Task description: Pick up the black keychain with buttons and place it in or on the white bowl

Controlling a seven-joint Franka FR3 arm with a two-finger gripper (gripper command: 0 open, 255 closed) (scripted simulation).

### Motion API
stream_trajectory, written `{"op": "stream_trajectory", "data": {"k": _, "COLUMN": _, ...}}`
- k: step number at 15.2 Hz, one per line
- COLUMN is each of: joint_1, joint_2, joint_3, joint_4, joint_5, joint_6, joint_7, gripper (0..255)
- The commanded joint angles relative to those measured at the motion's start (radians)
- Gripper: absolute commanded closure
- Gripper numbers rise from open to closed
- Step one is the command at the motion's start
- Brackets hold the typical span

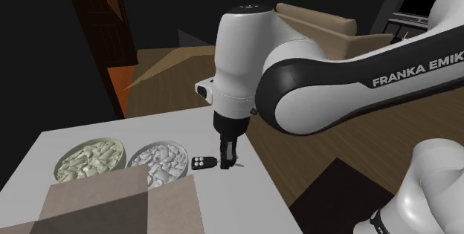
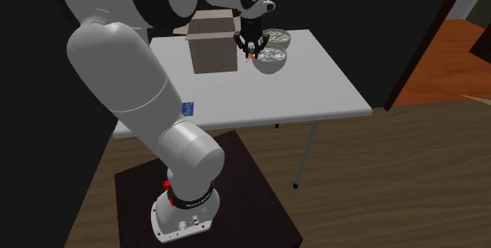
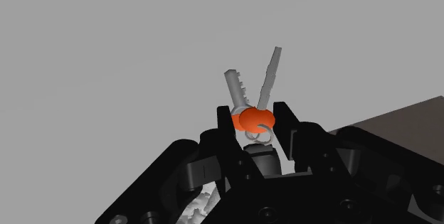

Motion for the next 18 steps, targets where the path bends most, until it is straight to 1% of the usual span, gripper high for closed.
{"op": "stream_trajectory", "data": {"k": 1, "joint_1": -0.009, "joint_2": 0.079, "joint_3": 0.005, "joint_4": 0.085, "joint_5": -0.027, "joint_6": -0.009, "joint_7": 0.013, "gripper": 255}}
{"op": "stream_trajectory", "data": {"k": 5, "joint_1": -0.013, "joint_2": 0.242, "joint_3": 0.013, "joint_4": 0.272, "joint_5": -0.087, "joint_6": -0.041, "joint_7": 0.045, "gripper": 255}}
{"op": "stream_trajectory", "data": {"k": 8, "joint_1": -0.005, "joint_2": 0.367, "joint_3": 0.013, "joint_4": 0.429, "joint_5": -0.131, "joint_6": -0.08, "joint_7": 0.066, "gripper": 255}}
{"op": "stream_trajectory", "data": {"k": 11, "joint_1": 0.013, "joint_2": 0.497, "joint_3": 0.009, "joint_4": 0.605, "joint_5": -0.174, "joint_6": -0.134, "joint_7": 0.082, "gripper": 255}}
{"op": "stream_trajectory", "data": {"k": 14, "joint_1": 0.043, "joint_2": 0.64, "joint_3": 0.0, "joint_4": 0.815, "joint_5": -0.213, "joint_6": -0.207, "joint_7": 0.09, "gripper": 255}}
{"op": "stream_trajectory", "data": {"k": 18, "joint_1": 0.042, "joint_2": 0.646, "joint_3": -0.004, "joint_4": 0.77, "joint_5": -0.215, "joint_6": -0.156, "joint_7": 0.093, "gripper": 255}}
